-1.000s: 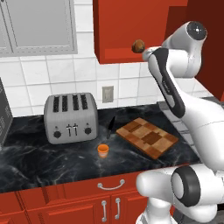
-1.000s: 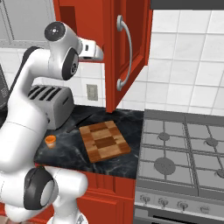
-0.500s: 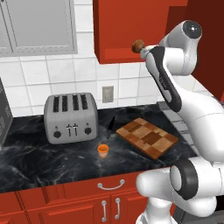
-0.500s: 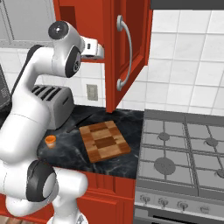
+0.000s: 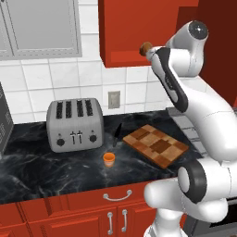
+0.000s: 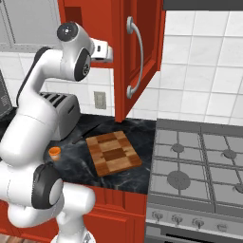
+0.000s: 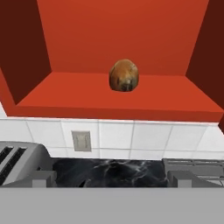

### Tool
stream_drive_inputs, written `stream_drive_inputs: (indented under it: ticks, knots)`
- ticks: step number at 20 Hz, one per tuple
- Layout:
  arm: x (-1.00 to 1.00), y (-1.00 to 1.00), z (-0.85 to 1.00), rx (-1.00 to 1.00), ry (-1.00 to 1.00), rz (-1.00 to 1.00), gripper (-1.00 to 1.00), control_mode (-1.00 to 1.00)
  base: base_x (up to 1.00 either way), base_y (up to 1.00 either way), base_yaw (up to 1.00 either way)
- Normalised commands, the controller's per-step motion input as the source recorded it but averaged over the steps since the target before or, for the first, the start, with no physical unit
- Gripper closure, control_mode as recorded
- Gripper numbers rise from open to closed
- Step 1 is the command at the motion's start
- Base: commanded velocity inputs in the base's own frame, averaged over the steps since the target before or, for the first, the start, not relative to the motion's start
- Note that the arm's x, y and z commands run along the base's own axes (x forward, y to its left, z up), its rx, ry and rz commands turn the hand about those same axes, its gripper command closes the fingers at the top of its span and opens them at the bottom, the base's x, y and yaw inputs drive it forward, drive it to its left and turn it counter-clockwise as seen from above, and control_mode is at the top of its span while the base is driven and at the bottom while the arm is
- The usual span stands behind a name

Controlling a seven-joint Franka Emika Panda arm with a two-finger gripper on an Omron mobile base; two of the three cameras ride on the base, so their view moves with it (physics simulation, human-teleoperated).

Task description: Pick the bread, place it on the cutting board, pick the jam, place it on the counter, and close the cabinet.

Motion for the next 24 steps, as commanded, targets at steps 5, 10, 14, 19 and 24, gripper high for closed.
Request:
stream_drive_inputs:
  ticks: [5,10,14,19,24]
  knots:
    - [0.20,0.00,0.00,0.00,0.00,0.00,-1.00,-1.00,0.00,0.00,0.00]
    - [0.19,0.00,0.00,0.00,0.00,0.00,-1.00,-1.00,0.00,0.00,0.00]
    - [0.22,0.00,0.00,0.00,0.00,0.00,-1.00,-1.00,0.00,0.00,0.00]
    - [0.24,0.00,0.00,0.00,0.00,0.00,-1.00,-1.00,0.00,0.00,0.00]
    - [0.23,0.00,0.00,0.00,0.00,0.00,-1.00,-1.00,0.00,0.00,0.00]
